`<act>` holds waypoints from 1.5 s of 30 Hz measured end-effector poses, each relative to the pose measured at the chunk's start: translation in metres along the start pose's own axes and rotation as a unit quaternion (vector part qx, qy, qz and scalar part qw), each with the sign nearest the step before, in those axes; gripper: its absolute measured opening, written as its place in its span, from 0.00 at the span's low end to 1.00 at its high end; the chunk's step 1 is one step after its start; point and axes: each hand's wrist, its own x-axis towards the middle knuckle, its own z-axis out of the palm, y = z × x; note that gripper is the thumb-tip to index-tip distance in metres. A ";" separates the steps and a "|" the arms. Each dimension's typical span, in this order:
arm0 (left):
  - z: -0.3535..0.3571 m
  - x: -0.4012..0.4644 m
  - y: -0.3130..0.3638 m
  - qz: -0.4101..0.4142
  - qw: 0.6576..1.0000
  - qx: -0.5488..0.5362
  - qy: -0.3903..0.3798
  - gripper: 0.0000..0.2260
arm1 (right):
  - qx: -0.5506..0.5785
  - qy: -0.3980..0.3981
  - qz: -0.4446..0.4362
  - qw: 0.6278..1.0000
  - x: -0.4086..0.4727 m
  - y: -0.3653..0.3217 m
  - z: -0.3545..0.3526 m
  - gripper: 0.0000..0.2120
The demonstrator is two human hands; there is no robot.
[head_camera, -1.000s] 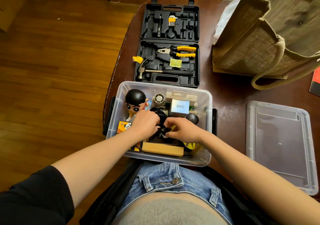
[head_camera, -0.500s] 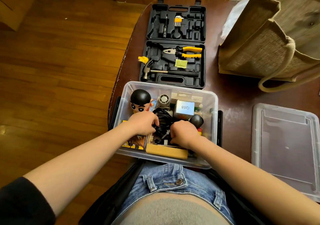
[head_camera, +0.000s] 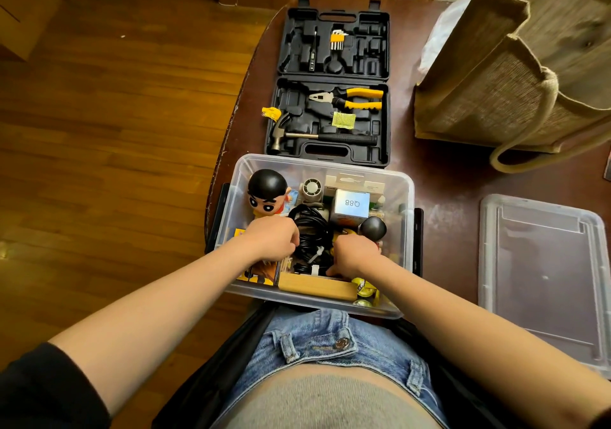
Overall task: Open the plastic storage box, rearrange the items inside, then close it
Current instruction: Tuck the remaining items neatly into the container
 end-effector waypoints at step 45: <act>-0.005 0.007 -0.005 -0.022 0.993 -0.042 0.106 0.26 | 0.033 0.162 -0.039 0.985 0.004 -0.021 0.003 0.09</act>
